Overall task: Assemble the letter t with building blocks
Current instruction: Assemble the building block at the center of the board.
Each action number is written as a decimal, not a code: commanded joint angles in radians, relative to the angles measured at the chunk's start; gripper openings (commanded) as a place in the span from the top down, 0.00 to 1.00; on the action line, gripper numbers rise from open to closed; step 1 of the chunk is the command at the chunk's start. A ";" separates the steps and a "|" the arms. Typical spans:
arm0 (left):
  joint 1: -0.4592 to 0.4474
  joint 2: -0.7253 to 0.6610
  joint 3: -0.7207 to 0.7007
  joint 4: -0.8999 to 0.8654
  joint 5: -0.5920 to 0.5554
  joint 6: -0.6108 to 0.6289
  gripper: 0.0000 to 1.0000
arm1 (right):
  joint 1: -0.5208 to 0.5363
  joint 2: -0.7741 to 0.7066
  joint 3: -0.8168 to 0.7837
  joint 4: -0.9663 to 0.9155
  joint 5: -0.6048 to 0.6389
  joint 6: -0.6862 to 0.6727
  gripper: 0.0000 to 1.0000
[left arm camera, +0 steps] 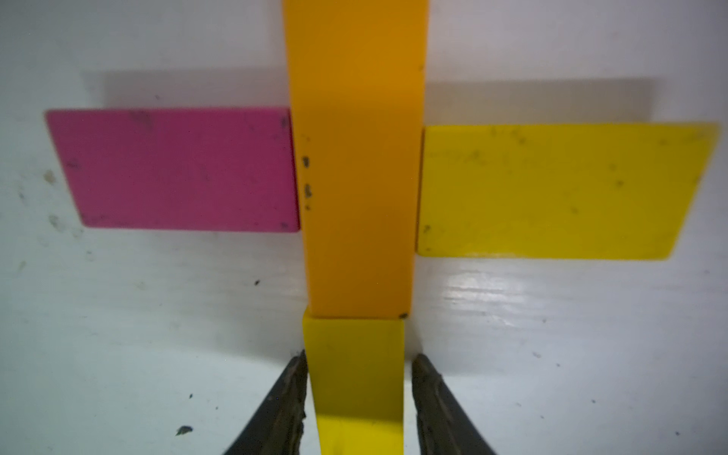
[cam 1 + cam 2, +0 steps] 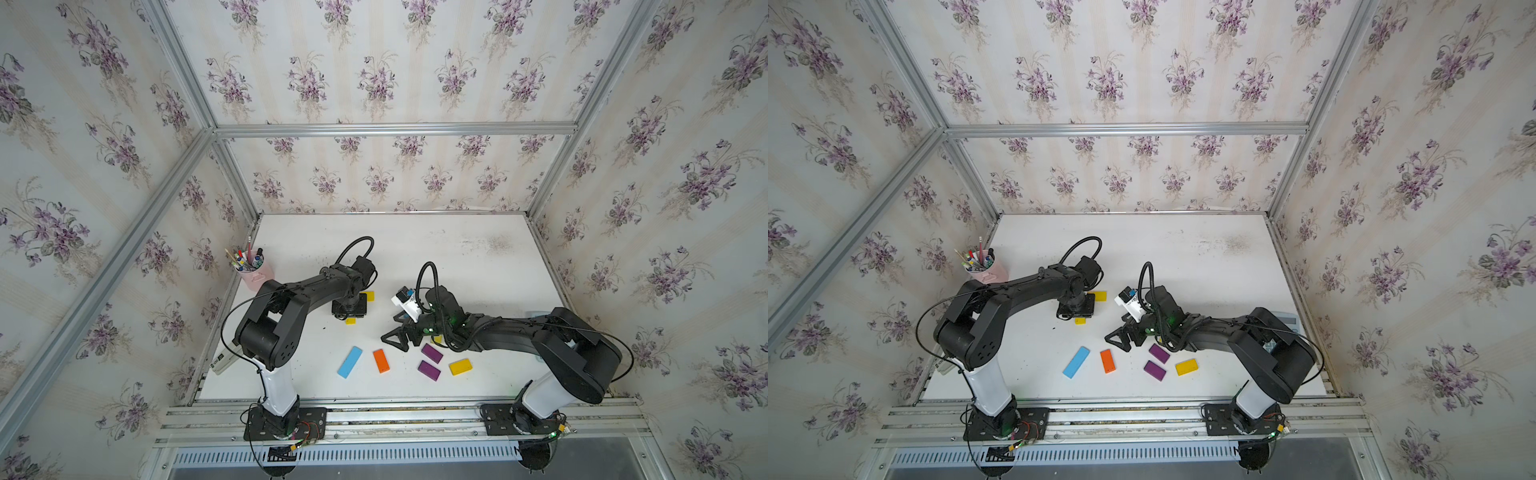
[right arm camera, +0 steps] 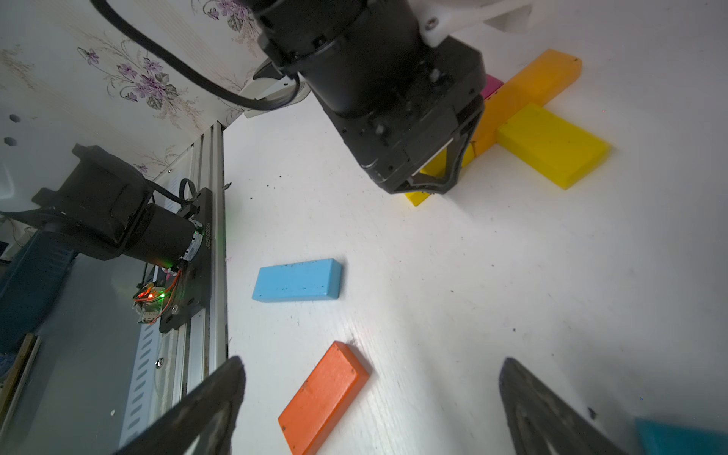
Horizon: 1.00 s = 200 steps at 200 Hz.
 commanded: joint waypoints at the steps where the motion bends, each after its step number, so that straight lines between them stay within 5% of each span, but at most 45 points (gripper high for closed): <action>1: 0.001 0.016 0.005 -0.008 -0.017 0.010 0.54 | -0.001 0.003 0.006 0.004 -0.011 -0.017 0.00; 200: 0.002 0.041 0.039 -0.023 -0.033 0.019 0.55 | -0.001 0.006 0.010 -0.006 -0.017 -0.022 0.00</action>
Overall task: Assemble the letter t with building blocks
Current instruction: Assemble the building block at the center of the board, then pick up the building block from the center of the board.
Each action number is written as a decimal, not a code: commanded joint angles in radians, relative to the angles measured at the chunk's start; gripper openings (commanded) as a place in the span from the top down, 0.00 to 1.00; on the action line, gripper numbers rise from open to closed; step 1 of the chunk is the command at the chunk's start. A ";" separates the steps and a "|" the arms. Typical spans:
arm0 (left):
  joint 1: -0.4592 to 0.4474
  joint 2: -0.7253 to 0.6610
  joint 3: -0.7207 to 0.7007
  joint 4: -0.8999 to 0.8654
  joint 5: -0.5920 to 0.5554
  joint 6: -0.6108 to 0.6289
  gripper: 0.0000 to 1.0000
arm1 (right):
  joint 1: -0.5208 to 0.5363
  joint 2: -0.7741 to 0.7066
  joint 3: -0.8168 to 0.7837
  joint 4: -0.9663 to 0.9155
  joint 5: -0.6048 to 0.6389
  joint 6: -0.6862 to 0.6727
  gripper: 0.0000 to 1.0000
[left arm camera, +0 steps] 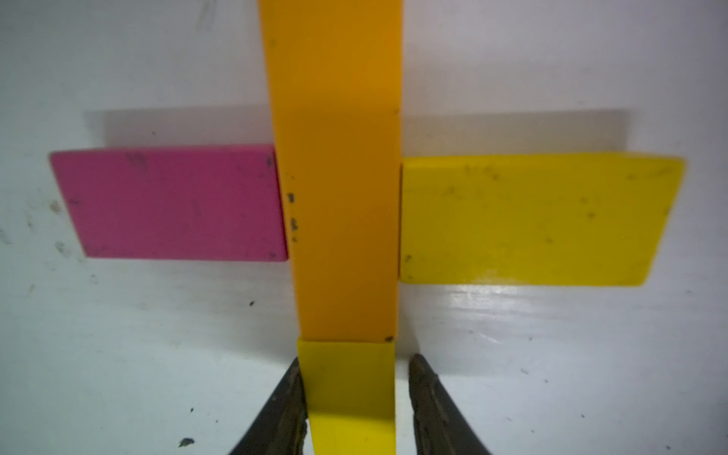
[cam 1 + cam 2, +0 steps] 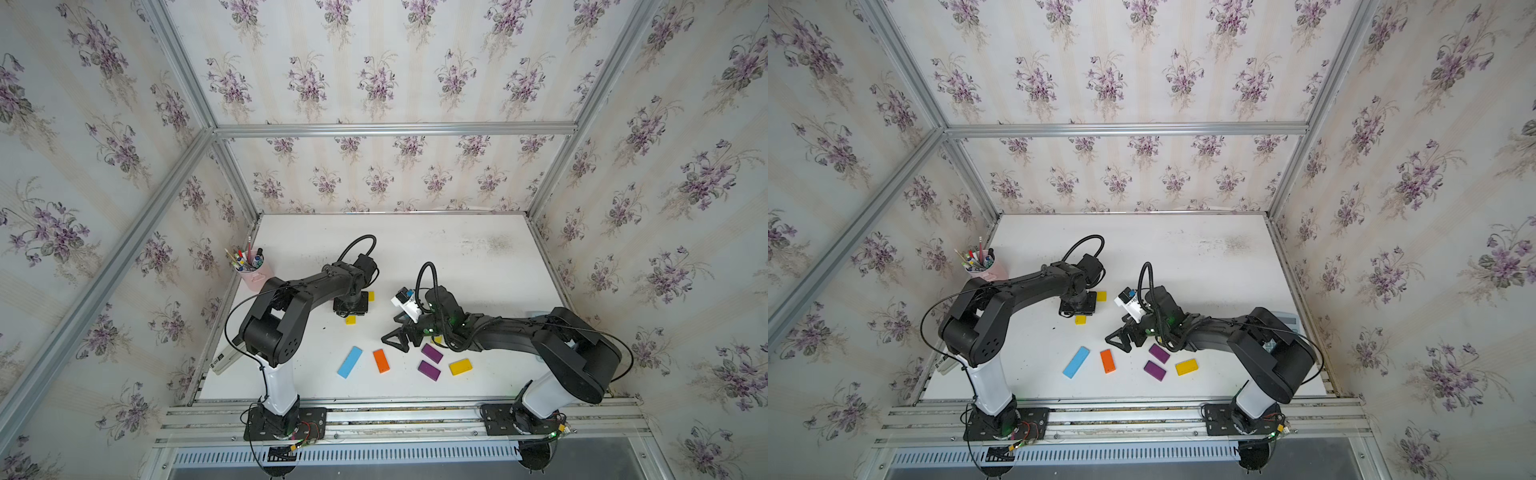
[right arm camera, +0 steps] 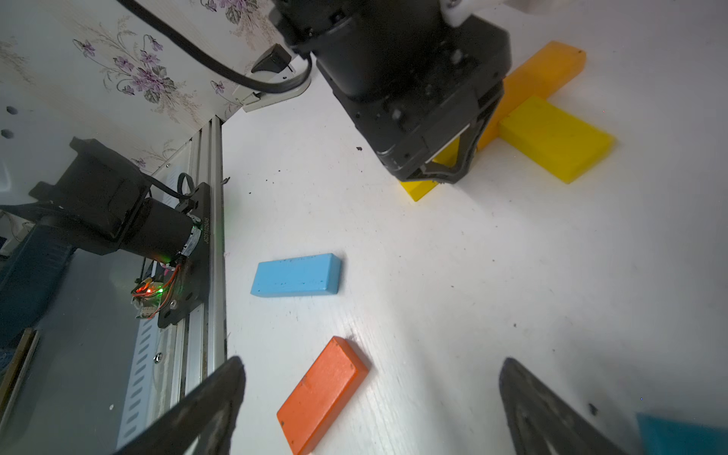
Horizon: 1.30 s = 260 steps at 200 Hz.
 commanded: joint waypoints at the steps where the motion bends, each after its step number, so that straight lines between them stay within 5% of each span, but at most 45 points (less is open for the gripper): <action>1: 0.001 0.013 -0.001 -0.008 -0.022 0.000 0.55 | -0.001 0.004 0.008 0.009 -0.016 -0.010 0.00; 54: 0.001 0.012 0.001 -0.008 -0.024 0.000 0.55 | -0.001 0.007 0.010 0.009 -0.017 -0.011 0.00; 105: 0.000 -0.007 -0.005 -0.003 -0.024 0.003 0.39 | -0.001 0.007 0.010 0.009 -0.017 -0.011 0.00; 176: -0.025 -0.146 -0.036 -0.018 -0.027 0.005 0.35 | -0.001 -0.009 0.009 0.001 -0.012 -0.013 0.00; 260: -0.208 -0.358 -0.209 -0.016 0.073 -0.296 0.36 | 0.050 -0.205 -0.017 -0.172 0.087 -0.082 0.00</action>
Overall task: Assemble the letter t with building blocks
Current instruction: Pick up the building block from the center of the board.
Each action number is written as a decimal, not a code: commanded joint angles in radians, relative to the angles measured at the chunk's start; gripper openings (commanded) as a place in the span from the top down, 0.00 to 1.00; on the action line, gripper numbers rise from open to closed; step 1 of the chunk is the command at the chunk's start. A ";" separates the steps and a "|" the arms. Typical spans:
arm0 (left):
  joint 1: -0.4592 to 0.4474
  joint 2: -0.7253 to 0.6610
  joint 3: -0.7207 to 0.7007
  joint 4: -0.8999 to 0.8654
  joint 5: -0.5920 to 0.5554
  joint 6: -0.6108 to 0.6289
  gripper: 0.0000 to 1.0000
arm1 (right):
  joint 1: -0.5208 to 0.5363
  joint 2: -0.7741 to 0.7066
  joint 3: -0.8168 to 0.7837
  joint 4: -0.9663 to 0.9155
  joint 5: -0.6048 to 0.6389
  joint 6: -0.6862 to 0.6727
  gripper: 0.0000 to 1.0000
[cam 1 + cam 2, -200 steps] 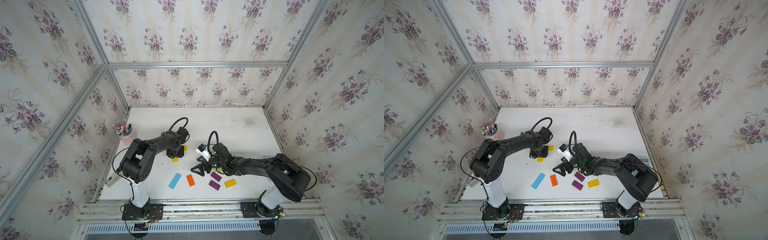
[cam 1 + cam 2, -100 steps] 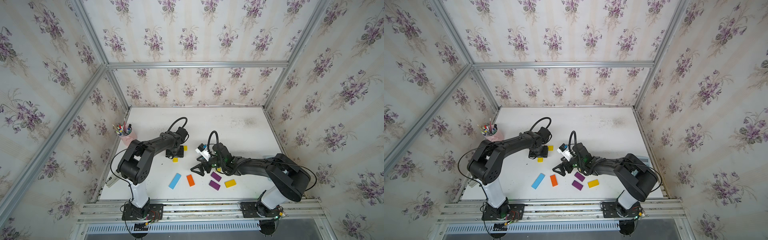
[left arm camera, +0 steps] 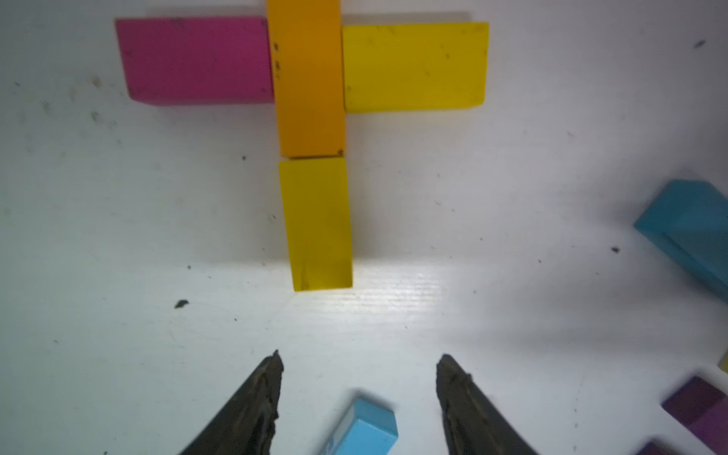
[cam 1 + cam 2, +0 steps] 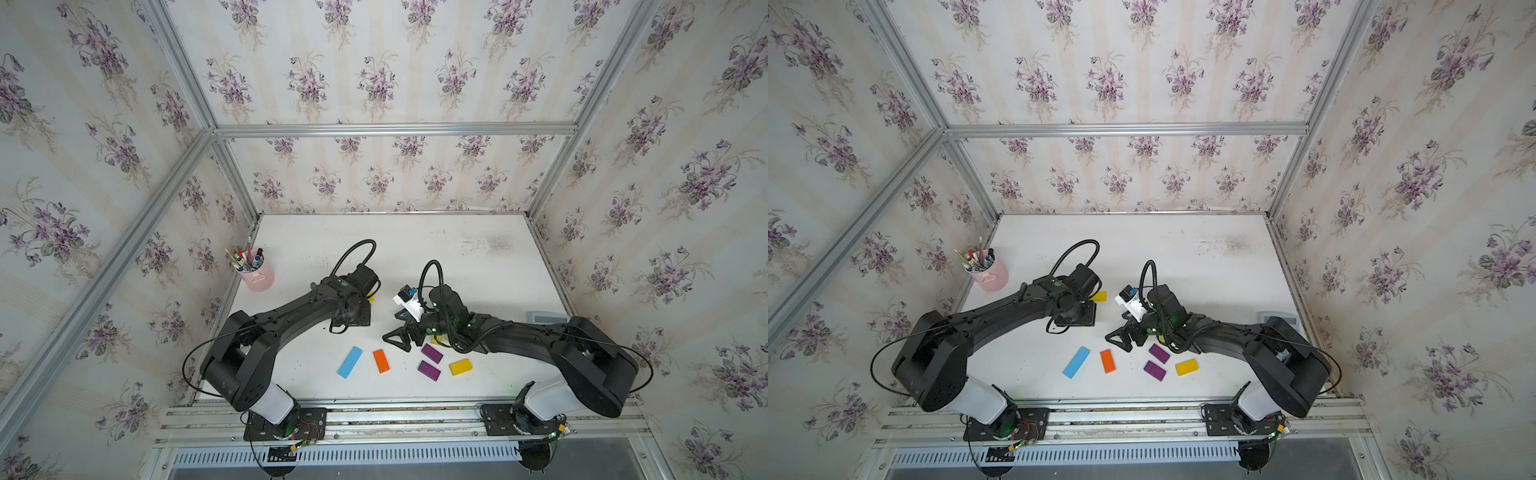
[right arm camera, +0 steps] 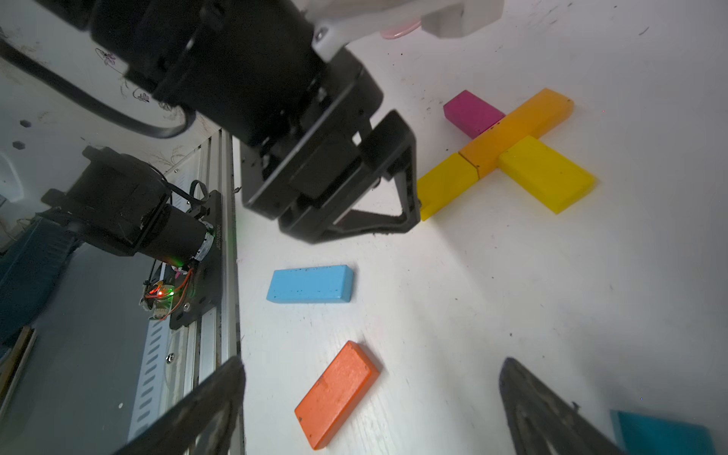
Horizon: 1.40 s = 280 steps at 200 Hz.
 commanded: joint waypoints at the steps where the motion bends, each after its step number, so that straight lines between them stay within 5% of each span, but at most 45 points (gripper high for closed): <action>1: -0.060 -0.025 -0.028 0.002 0.034 -0.147 0.36 | 0.024 -0.076 -0.019 -0.084 0.052 -0.050 0.00; 63: -0.246 0.029 -0.030 -0.026 0.043 -0.370 0.37 | 0.123 -0.330 -0.253 -0.063 0.135 -0.057 0.00; 134: -0.323 0.070 -0.031 0.011 0.075 -0.498 0.42 | 0.124 -0.595 -0.399 -0.020 0.135 0.000 0.00; 224: -0.359 0.156 -0.007 0.010 0.065 -0.558 0.44 | 0.137 -0.592 -0.426 0.001 0.140 0.007 0.00; 280: -0.359 0.182 0.007 -0.005 0.052 -0.540 0.64 | 0.136 -0.570 -0.424 0.007 0.139 0.002 0.00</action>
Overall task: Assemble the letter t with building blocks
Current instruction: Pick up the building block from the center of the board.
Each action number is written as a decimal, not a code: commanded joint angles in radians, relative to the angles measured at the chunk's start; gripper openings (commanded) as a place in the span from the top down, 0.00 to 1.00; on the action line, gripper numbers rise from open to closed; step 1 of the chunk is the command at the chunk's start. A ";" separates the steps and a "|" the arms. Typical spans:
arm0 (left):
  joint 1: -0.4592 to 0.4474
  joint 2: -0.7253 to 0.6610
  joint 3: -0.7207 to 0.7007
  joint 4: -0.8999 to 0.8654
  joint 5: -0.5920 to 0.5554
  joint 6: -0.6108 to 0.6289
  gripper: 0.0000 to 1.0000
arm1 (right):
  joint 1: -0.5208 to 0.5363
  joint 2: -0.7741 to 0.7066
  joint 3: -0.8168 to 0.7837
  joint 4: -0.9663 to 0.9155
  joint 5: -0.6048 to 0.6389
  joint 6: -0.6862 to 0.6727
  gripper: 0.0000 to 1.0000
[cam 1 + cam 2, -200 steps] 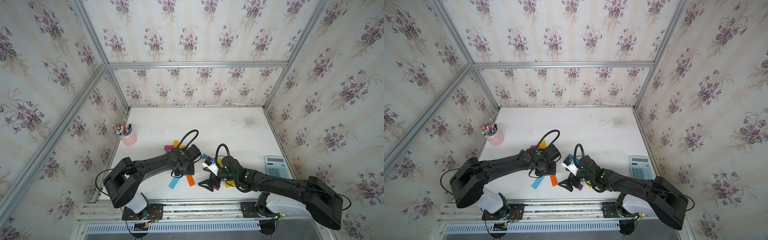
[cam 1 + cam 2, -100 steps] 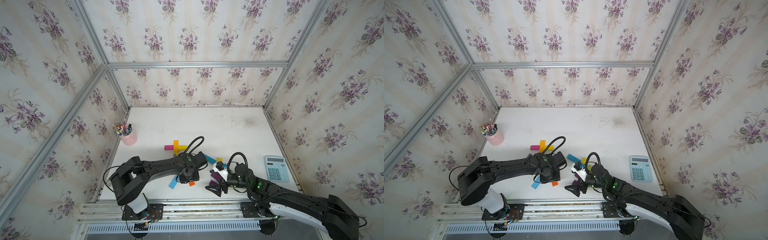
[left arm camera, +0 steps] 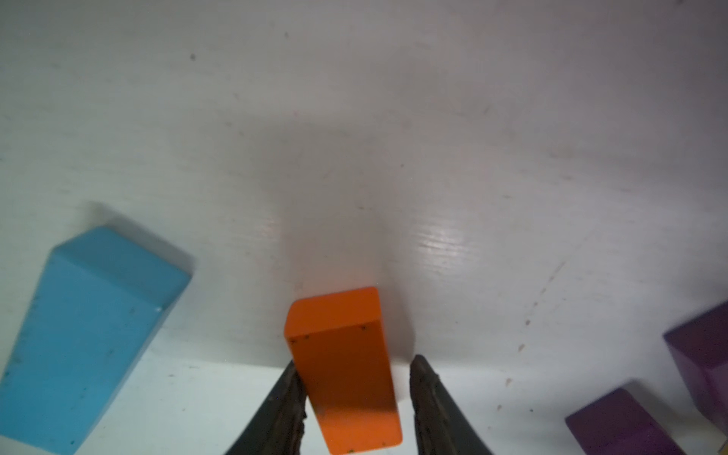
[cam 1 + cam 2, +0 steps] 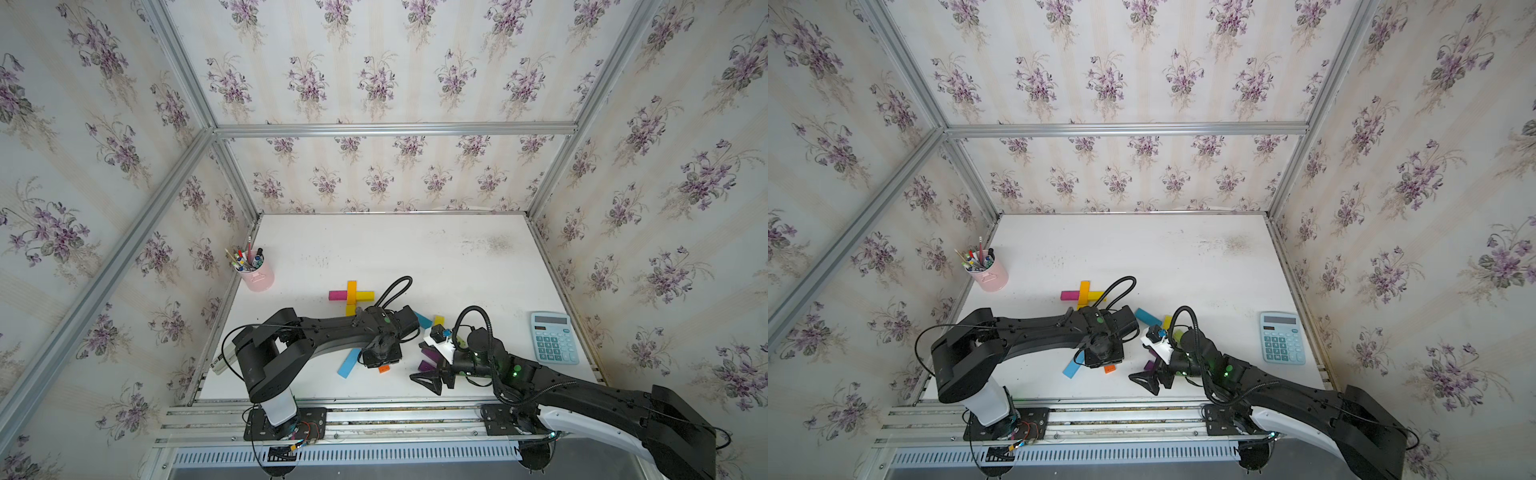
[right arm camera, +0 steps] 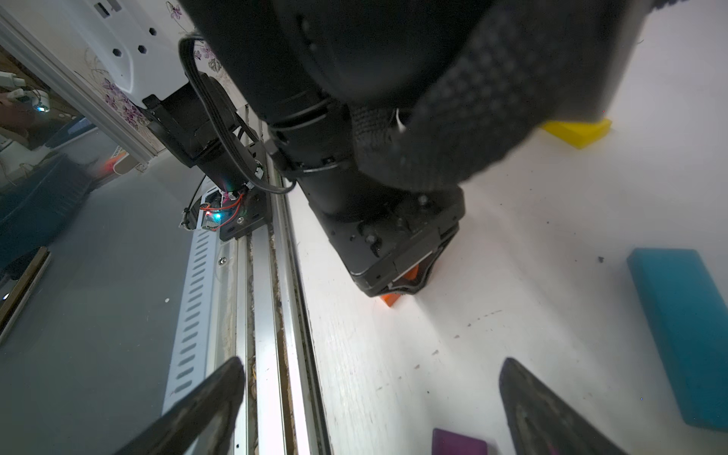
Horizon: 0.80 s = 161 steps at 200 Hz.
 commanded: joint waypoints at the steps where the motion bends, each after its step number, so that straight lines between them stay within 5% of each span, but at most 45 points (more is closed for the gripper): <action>1: 0.000 0.010 0.009 -0.019 -0.020 -0.002 0.64 | 0.000 0.010 0.004 0.033 0.004 -0.005 0.00; 61: 0.005 -0.007 0.050 -0.050 -0.030 0.091 0.85 | 0.001 0.063 0.022 0.030 0.016 -0.014 0.00; 120: 0.164 -0.095 0.122 -0.191 -0.072 0.408 0.85 | -0.120 0.111 0.078 0.018 -0.061 0.035 0.00; 161: 0.300 -0.203 0.051 -0.229 -0.118 0.497 0.84 | -0.210 0.231 0.232 -0.086 -0.096 0.035 0.00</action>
